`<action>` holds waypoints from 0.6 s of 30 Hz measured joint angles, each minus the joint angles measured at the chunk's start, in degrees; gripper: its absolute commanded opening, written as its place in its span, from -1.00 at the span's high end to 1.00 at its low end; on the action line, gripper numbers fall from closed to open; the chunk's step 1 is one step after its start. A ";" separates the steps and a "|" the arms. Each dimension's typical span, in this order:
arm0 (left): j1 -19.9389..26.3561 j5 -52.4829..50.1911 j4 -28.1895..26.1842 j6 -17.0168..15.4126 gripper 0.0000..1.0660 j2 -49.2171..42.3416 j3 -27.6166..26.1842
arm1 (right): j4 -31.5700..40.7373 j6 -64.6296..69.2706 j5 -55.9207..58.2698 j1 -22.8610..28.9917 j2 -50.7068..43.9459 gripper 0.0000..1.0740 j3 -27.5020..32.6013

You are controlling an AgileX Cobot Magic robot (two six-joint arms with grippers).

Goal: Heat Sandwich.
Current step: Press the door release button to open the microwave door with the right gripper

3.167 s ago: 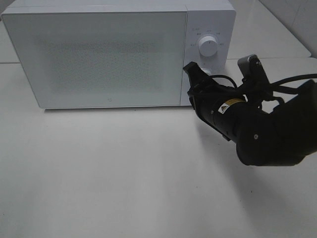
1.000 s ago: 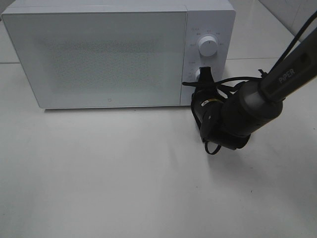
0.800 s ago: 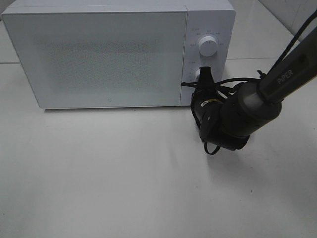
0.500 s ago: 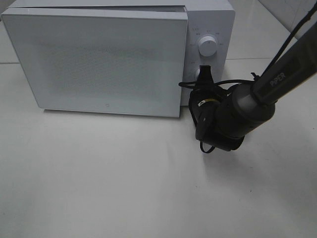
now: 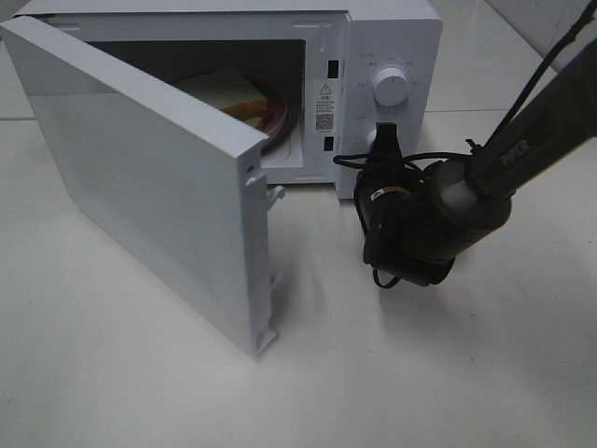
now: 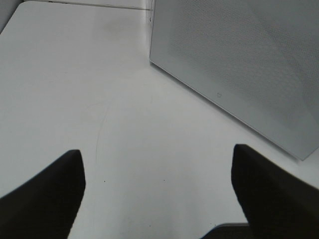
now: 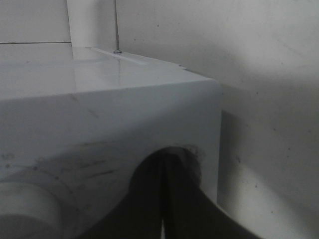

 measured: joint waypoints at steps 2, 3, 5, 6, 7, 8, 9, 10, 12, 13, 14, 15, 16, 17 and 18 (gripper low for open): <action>0.00 0.00 0.00 0.00 -0.43 0.00 0.00 | 0.00 0.06 0.00 0.00 0.06 1.00 0.00; 0.00 0.00 0.00 0.00 -0.43 0.00 0.00 | 0.00 0.06 0.00 0.00 0.06 1.00 0.00; 0.00 0.00 0.00 0.00 -0.43 0.00 0.00 | 0.00 0.11 0.00 0.00 0.06 1.00 0.00; 0.00 0.00 0.00 0.00 -0.43 0.00 0.00 | 0.00 0.11 -0.06 0.00 0.11 1.00 0.00; 0.00 0.00 0.00 0.00 -0.43 0.00 0.00 | 0.00 0.11 -0.06 0.00 0.11 1.00 0.00; 0.00 0.00 0.00 0.00 -0.43 0.00 0.00 | 0.00 0.11 -0.06 0.00 0.11 1.00 0.00; 0.00 0.00 0.00 0.00 -0.43 0.00 0.00 | 0.00 0.11 -0.11 0.00 0.11 1.00 0.00; 0.00 0.00 0.00 0.00 -0.43 0.00 0.00 | 0.00 0.23 -0.11 0.00 0.11 1.00 0.00; 0.00 0.00 0.00 0.00 -0.43 0.00 0.00 | 0.00 0.23 -0.11 0.00 0.11 1.00 0.00; 0.00 0.00 0.00 0.00 -0.43 0.00 0.00 | 0.00 0.23 -0.11 0.00 0.11 1.00 0.00; 0.00 0.00 0.00 0.00 -0.43 0.00 0.00 | 0.00 0.23 -0.11 0.00 0.11 1.00 0.00; 0.00 0.00 0.00 0.00 -0.43 0.00 0.00 | 0.00 0.23 -0.11 0.00 0.11 1.00 0.00; 0.00 0.00 0.00 0.00 -0.43 0.00 0.00 | 0.00 0.23 -0.11 0.00 0.11 1.00 0.00; 0.00 0.00 0.00 0.00 -0.43 0.00 0.00 | 0.00 0.23 -0.11 0.00 0.11 1.00 0.00; 0.00 0.00 0.00 0.00 -0.43 0.00 0.00 | 0.00 0.23 -0.11 0.00 0.11 1.00 0.00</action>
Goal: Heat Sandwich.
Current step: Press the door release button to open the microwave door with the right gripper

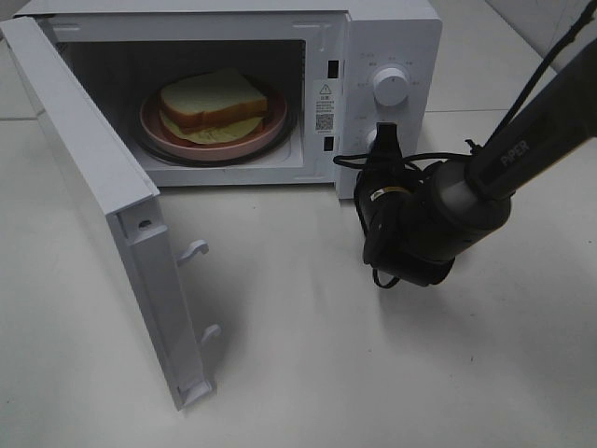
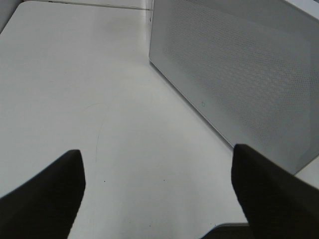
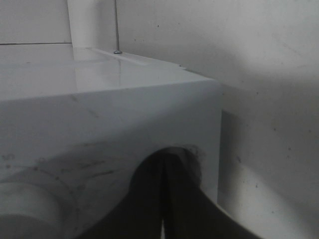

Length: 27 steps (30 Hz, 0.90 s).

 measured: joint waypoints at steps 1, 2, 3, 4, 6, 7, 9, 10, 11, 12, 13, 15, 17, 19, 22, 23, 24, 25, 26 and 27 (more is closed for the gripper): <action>0.00 0.00 0.00 0.00 -0.43 0.00 0.00 | 0.00 0.00 0.00 0.00 0.00 1.00 0.00; 0.00 0.00 0.00 0.00 -0.43 0.00 0.00 | 0.00 0.00 0.00 0.00 0.00 1.00 0.00; 0.00 0.00 0.00 0.00 -0.43 0.00 0.00 | 0.00 0.00 0.00 0.00 0.00 1.00 0.00; 0.00 0.00 0.00 0.00 -0.43 0.00 0.00 | 0.00 0.06 0.00 0.00 0.00 1.00 0.00; 0.00 0.00 0.00 0.00 -0.43 0.00 0.00 | 0.00 0.06 0.00 0.00 0.00 1.00 0.00; 0.00 0.00 0.00 0.00 -0.43 0.00 0.00 | 0.00 0.06 0.00 0.00 0.00 1.00 0.00; 0.00 0.00 0.00 0.00 -0.43 0.00 0.00 | 0.00 0.11 0.00 0.00 0.00 1.00 0.00; 0.00 0.00 0.00 0.00 -0.43 0.00 0.00 | -0.11 0.52 -0.06 0.00 0.00 1.00 0.00; 0.00 0.00 0.00 0.00 -0.43 0.00 0.00 | -0.29 0.92 -0.17 0.00 0.00 1.00 0.11; 0.00 0.00 0.00 0.00 -0.43 0.00 0.00 | -0.29 0.92 -0.17 0.00 0.00 1.00 0.11; 0.00 0.00 0.00 0.00 -0.43 0.00 0.00 | -0.57 1.72 -0.46 0.00 0.00 0.99 0.34; 0.00 0.00 0.00 0.00 -0.43 0.00 0.00 | -1.26 3.78 -1.20 0.00 0.00 0.99 0.69; 0.00 0.00 0.00 0.00 -0.43 0.00 0.00 | -1.89 4.98 -1.60 -0.06 0.00 0.99 1.03; 0.00 0.00 0.00 0.00 -0.43 0.00 0.00 | -4.58 8.37 -1.89 -0.52 -0.40 0.99 2.23; 0.00 0.00 0.00 0.00 -0.43 0.00 0.00 | -6.42 10.14 -1.89 -0.92 -0.92 0.99 2.92; 0.00 0.00 0.00 0.00 -0.43 0.00 0.00 | -7.62 11.29 -1.95 -1.15 -1.26 0.99 3.61; 0.00 0.00 0.00 0.00 -0.43 0.00 0.00 | -8.14 11.97 -2.01 -1.26 -1.55 0.99 3.95; 0.00 0.00 0.00 0.00 -0.43 0.00 0.00 | -8.71 12.55 -2.06 -1.32 -1.72 0.99 4.41; 0.00 0.00 0.00 0.00 -0.43 0.00 0.00 | -8.71 12.55 -2.06 -1.32 -1.72 0.99 4.41; 0.00 0.00 0.00 0.00 -0.43 0.00 0.00 | -9.97 13.75 -2.86 -1.49 -2.12 0.99 5.39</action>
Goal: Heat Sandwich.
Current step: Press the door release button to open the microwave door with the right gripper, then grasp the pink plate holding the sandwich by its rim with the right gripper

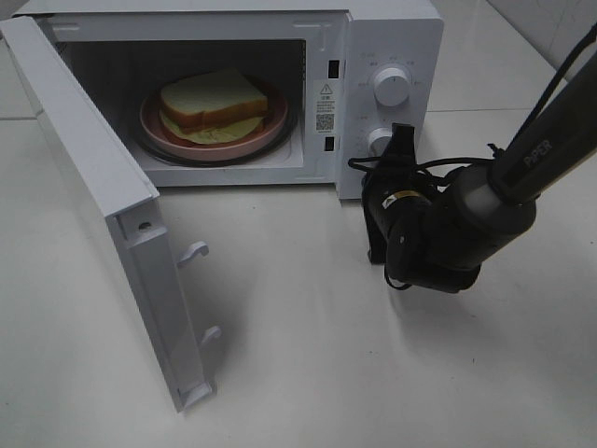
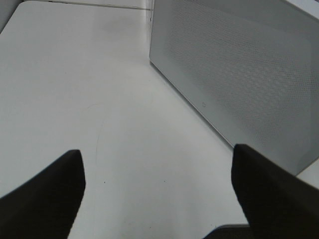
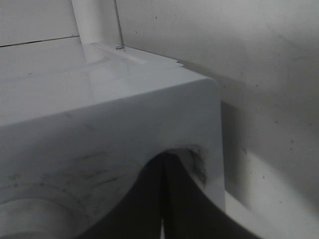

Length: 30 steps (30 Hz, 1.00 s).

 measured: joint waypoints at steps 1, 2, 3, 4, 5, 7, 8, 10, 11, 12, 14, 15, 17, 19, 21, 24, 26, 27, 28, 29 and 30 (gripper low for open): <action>0.00 0.00 0.00 0.00 -0.43 0.00 0.00 | -0.69 0.40 -0.23 0.00 -0.17 0.98 0.46; 0.00 0.00 0.00 0.00 -0.43 0.00 0.00 | -1.49 0.80 -0.74 -0.11 -0.34 0.98 1.03; 0.00 0.00 0.00 0.00 -0.43 0.00 0.00 | -1.49 0.80 -0.74 -0.11 -0.34 0.98 1.03; 0.00 0.00 0.00 0.00 -0.43 0.00 0.00 | -2.18 1.26 -1.09 -0.11 -0.52 0.99 1.43; 0.00 0.00 0.00 0.00 -0.43 0.00 0.00 | -3.27 1.78 -1.72 -0.11 -0.97 0.99 2.69; 0.00 0.00 0.00 0.00 -0.43 0.00 0.00 | -4.07 1.95 -2.12 -0.11 -1.66 0.98 3.78; 0.00 0.00 0.00 0.00 -0.43 0.00 0.00 | -4.07 1.95 -2.12 -0.11 -1.66 0.98 3.78; 0.00 0.00 0.00 0.00 -0.43 0.00 0.00 | -4.35 2.06 -2.98 -0.11 -3.32 0.98 5.84; 0.00 0.00 0.00 0.00 -0.43 0.00 0.00 | -4.47 2.35 -3.09 -0.11 -3.84 0.98 6.42; 0.00 0.00 0.00 0.00 -0.43 0.00 0.00 | -4.47 2.35 -3.09 -0.11 -3.84 0.98 6.42; 0.00 0.00 0.00 0.00 -0.43 0.00 0.00 | -5.79 2.64 -3.38 -0.11 -5.39 0.98 8.59; 0.00 0.00 0.00 0.00 -0.43 0.00 0.00 | -6.19 2.92 -3.61 -0.11 -5.79 0.98 9.40; 0.00 0.00 0.00 0.00 -0.43 0.00 0.00 | -7.28 3.55 -4.01 -0.11 -6.59 0.98 11.00; 0.00 0.00 0.00 0.00 -0.43 0.00 0.00 | -8.31 4.87 -4.24 -0.11 -7.73 0.98 12.55; 0.00 0.00 0.00 0.00 -0.43 0.00 0.00 | -8.71 5.10 -4.24 -0.11 -8.37 0.98 13.41; 0.00 0.00 0.00 0.00 -0.43 0.00 0.00 | -9.00 5.96 -5.56 -0.11 -10.49 0.98 17.07; 0.00 0.00 0.00 0.00 -0.43 0.00 0.00 | -9.22 5.96 -6.82 -0.11 -11.46 0.98 18.91; 0.00 0.00 0.00 0.00 -0.43 0.00 0.00 | -9.45 5.96 -7.51 -0.11 -11.92 0.98 20.00; 0.00 0.00 0.00 0.00 -0.43 0.00 0.00 | -9.63 5.96 -8.08 -0.11 -12.38 0.98 20.91; 0.00 0.00 0.00 0.00 -0.43 0.00 0.00 | -9.97 5.96 -8.71 -0.11 -12.95 0.98 22.06; 0.00 0.00 0.00 0.00 -0.43 0.00 0.00 | -10.20 5.96 -9.91 -0.11 -14.15 0.98 24.47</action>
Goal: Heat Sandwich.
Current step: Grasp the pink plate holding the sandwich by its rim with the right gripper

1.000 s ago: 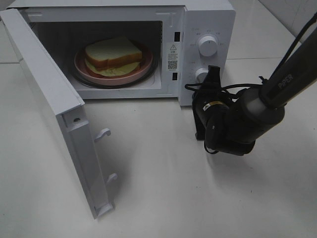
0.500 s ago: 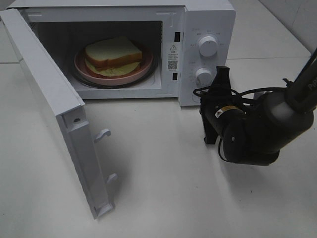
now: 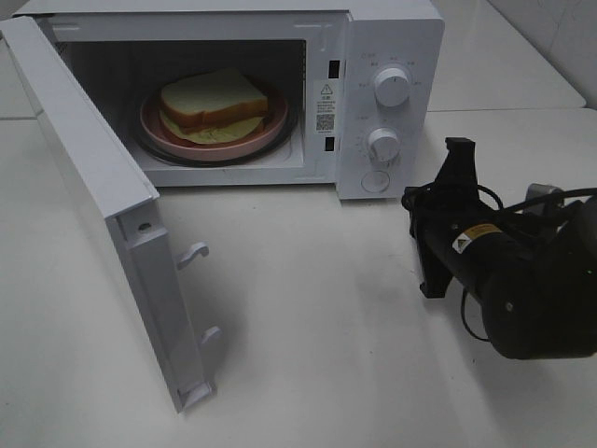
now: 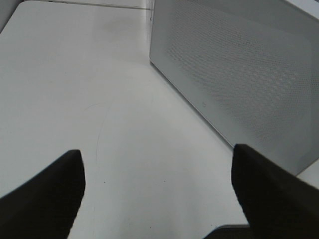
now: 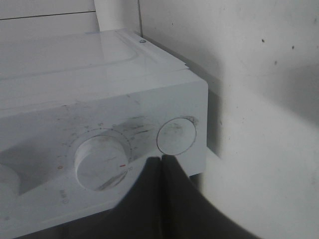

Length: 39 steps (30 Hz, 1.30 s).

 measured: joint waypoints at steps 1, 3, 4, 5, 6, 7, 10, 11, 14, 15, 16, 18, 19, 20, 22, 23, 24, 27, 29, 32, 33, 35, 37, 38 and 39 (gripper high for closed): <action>0.00 0.00 0.00 0.00 -0.43 0.00 0.00 | 0.00 0.00 0.00 0.00 0.00 0.98 0.00; 0.00 0.00 0.00 0.00 -0.43 0.00 0.00 | 0.00 0.00 -0.80 0.00 -1.38 0.98 2.06; 0.00 0.00 0.00 0.00 -0.43 0.00 0.00 | -0.06 0.00 -0.80 0.00 -2.06 0.98 3.15; 0.00 0.00 0.00 0.00 -0.43 0.00 0.00 | -0.06 0.00 -0.80 0.00 -2.06 0.98 3.15; 0.00 0.00 0.00 0.00 -0.43 0.00 0.00 | -0.17 0.00 -0.80 0.00 -3.55 0.98 4.98; 0.00 0.00 0.00 0.00 -0.43 0.00 0.00 | -0.17 -0.06 -0.80 0.00 -4.47 0.98 5.90; 0.00 0.00 0.00 0.00 -0.43 0.00 0.00 | -0.46 -1.26 -0.80 0.00 -7.39 0.98 7.79; 0.00 0.00 0.00 0.00 -0.43 0.00 0.00 | -0.52 -2.06 -0.80 0.00 -8.25 0.98 8.31; 0.00 0.00 0.00 0.00 -0.43 0.00 0.00 | -0.57 -7.28 -0.80 0.00 -11.75 0.98 9.28; 0.00 0.00 0.00 0.00 -0.43 0.00 0.00 | -0.57 -9.63 -0.80 0.00 -13.01 0.98 9.51; 0.00 0.00 0.00 0.00 -0.43 0.00 0.00 | -0.57 -11.86 -0.80 0.00 -14.04 0.98 9.63; 0.00 0.00 0.00 0.00 -0.43 0.00 0.00 | -1.78 -22.80 -0.80 0.00 -17.93 0.98 9.63; 0.00 0.00 0.00 0.00 -0.43 0.00 0.00 | -1.78 -22.80 -0.80 0.00 -17.93 0.98 9.63; 0.00 0.00 0.00 0.00 -0.43 0.00 0.00 | -2.69 -27.67 -0.80 0.00 -19.31 0.98 9.68; 0.00 0.00 0.00 0.00 -0.43 0.00 0.00 | -5.61 -41.71 -0.80 0.00 -23.03 0.98 9.74; 0.00 0.00 0.00 0.00 -0.43 0.00 0.00 | -5.61 -41.71 -0.80 0.00 -23.03 0.98 9.74; 0.00 0.00 0.00 0.00 -0.43 0.00 0.00 | -6.59 -46.18 -0.69 0.00 -24.29 0.98 9.74; 0.00 0.00 0.00 0.00 -0.43 0.00 0.00 | -9.00 -58.67 3.27 0.00 -28.88 0.98 9.80; 0.00 0.00 0.00 0.00 -0.43 0.00 0.00 | -9.28 -61.42 5.16 0.00 -29.97 0.98 9.80; 0.00 0.00 0.00 0.00 -0.43 0.00 0.00 | -10.08 -69.16 12.26 0.00 -32.66 0.96 9.80; 0.00 0.00 0.00 0.00 -0.43 0.00 0.00 | -10.14 -71.10 14.90 0.00 -33.52 0.96 9.57; 0.00 0.00 0.00 0.00 -0.43 0.00 0.00 | -10.37 -78.21 26.07 0.00 -35.70 0.95 8.19; 0.00 0.00 0.00 0.00 -0.43 0.00 0.00 | -10.49 -80.96 29.91 0.00 -36.38 0.95 7.33; 0.00 0.00 0.00 0.00 -0.43 0.00 0.00 | -10.49 -83.71 33.00 0.00 -37.01 0.95 6.59; 0.00 0.00 0.00 0.00 -0.43 0.00 0.00 | -10.54 -89.09 40.28 0.00 -37.93 0.94 4.30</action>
